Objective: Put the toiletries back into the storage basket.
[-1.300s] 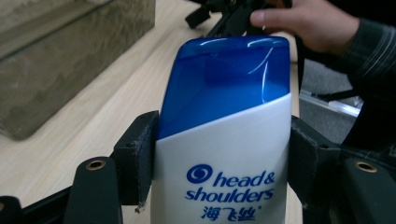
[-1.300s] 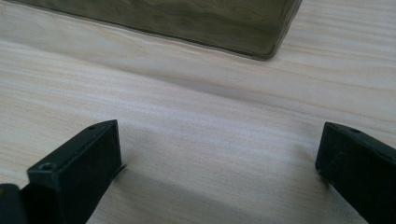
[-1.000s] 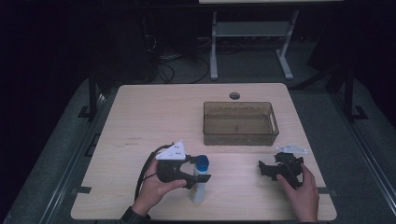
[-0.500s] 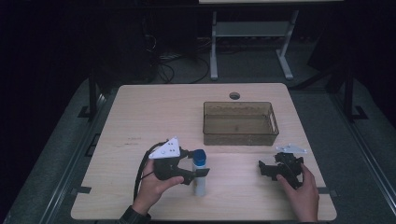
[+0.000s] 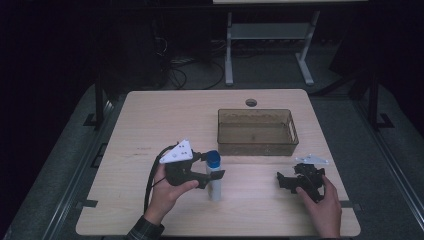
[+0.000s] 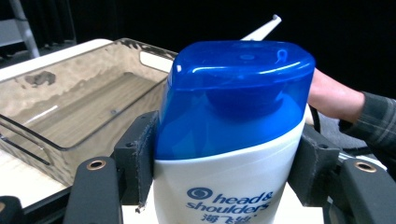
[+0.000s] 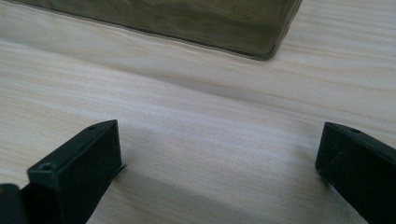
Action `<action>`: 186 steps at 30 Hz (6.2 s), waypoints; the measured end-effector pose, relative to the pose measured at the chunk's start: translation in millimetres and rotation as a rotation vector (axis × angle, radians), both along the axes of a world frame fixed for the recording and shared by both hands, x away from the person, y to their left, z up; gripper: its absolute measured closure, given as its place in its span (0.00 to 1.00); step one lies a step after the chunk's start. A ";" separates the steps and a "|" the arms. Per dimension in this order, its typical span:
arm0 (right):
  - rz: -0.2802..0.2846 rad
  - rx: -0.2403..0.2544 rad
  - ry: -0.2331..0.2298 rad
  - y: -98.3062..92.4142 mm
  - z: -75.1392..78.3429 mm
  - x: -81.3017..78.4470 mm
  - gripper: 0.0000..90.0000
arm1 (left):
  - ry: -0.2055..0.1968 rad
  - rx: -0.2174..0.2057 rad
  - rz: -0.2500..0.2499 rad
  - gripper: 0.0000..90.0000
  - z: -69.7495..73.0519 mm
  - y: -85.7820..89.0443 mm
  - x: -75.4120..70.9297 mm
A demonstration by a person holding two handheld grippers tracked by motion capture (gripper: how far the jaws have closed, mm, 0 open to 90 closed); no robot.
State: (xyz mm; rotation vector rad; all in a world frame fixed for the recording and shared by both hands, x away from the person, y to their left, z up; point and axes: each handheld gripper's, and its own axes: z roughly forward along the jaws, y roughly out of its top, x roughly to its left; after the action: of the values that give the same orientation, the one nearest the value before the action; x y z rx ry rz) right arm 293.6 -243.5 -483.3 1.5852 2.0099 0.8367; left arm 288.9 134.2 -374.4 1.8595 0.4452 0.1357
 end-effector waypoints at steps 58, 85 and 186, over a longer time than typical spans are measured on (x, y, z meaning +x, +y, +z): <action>0.001 0.001 0.000 -0.1 0.1 -0.1 0.00 | -0.113 -0.009 0.129 0.38 58.8 -18.8 71.3; -0.001 0.000 -0.001 0.3 0.1 -0.6 0.00 | -0.124 0.002 0.134 0.39 57.2 -40.9 114.6; -0.001 0.000 -0.001 0.6 0.0 -0.8 0.00 | -0.027 0.090 0.123 0.28 -14.7 -46.8 131.9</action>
State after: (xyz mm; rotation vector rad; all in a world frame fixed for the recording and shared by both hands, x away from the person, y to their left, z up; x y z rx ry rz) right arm 292.8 -242.9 -483.3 1.5853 2.0087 0.8369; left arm 420.7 87.4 -389.1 1.9157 0.5428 0.2669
